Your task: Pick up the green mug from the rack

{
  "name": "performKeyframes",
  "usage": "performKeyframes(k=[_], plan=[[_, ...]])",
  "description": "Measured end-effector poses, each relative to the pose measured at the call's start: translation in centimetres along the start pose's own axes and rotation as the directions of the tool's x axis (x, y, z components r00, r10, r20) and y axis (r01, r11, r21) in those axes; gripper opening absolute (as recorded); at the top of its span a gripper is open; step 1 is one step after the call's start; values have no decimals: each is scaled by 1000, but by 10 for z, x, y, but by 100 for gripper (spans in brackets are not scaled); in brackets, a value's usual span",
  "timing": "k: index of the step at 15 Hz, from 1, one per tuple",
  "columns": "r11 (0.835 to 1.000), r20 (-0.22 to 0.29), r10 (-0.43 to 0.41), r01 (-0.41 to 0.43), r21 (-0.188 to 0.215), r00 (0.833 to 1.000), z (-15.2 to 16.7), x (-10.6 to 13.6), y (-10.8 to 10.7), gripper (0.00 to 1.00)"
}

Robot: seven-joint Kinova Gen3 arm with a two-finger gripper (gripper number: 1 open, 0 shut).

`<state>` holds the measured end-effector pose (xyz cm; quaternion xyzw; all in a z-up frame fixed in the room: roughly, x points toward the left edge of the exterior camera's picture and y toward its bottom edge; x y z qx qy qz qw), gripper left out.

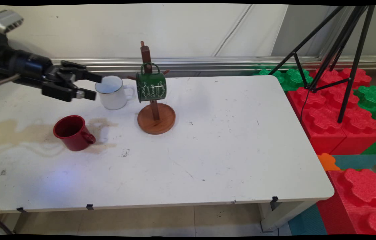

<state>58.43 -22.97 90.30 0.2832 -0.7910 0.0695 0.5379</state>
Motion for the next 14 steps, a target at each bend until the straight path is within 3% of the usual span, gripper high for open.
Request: performKeyframes(k=[14], plan=[[998, -49, -60, 59, -15, 997, 83, -11, -9, 100]])
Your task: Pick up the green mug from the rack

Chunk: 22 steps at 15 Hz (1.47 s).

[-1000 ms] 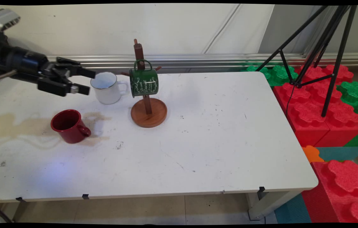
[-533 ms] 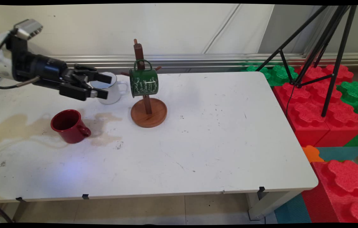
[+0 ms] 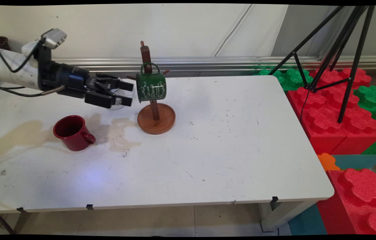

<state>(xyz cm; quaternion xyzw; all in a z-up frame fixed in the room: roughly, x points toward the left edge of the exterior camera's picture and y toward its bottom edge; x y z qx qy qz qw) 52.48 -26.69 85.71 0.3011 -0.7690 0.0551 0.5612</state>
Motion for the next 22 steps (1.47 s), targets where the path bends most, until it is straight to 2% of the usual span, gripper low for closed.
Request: performKeyframes(k=[10, 20, 21, 22], plan=[[999, -25, -35, 36, 13, 999, 36, -4, -6, 100], [998, -37, -64, 65, 25, 997, 54, -7, -8, 100], [997, -39, -66, 67, 25, 997, 55, -7, -8, 0], [997, -41, -67, 68, 24, 997, 56, -7, -8, 0]])
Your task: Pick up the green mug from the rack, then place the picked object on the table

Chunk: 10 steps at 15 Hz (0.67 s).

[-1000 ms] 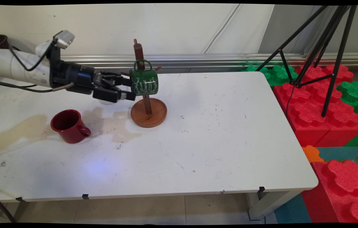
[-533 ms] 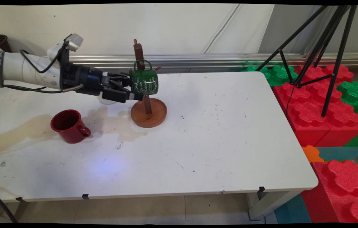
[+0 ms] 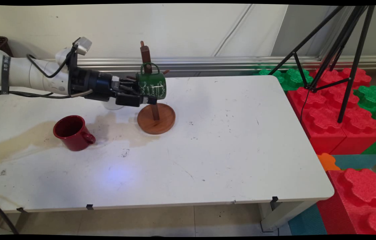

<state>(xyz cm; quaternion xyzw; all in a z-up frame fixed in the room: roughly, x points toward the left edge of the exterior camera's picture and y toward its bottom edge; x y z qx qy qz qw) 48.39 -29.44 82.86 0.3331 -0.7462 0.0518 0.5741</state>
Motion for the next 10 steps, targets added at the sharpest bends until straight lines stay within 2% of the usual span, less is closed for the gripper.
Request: performKeyframes(k=[10], plan=[[1000, -13, -5, 5, -10, 1000, 3, 2, 3, 0]])
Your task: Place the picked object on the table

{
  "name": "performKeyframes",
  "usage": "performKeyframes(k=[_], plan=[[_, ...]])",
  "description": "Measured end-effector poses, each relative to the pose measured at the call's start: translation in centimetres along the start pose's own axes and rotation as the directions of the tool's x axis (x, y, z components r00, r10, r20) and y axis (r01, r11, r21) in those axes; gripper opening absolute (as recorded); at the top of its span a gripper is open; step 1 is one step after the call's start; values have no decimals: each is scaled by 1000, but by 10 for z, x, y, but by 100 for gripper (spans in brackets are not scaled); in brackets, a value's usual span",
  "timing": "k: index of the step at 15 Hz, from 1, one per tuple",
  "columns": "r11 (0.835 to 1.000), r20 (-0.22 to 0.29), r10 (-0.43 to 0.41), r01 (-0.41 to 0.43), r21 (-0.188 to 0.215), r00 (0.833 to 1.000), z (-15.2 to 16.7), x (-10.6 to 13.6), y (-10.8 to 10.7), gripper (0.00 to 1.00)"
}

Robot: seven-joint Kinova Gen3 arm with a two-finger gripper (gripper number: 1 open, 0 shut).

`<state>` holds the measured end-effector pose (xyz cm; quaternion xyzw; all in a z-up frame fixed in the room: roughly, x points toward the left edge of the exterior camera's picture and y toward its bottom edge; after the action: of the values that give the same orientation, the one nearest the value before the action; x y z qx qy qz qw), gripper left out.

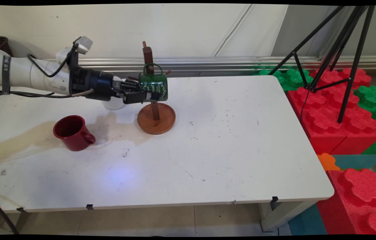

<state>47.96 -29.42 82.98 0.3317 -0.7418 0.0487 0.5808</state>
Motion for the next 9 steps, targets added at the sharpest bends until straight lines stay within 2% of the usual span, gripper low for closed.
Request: performKeyframes(k=[9], plan=[[1000, -15, 23, -23, -18, 1000, -5, 9, 4, 0]])
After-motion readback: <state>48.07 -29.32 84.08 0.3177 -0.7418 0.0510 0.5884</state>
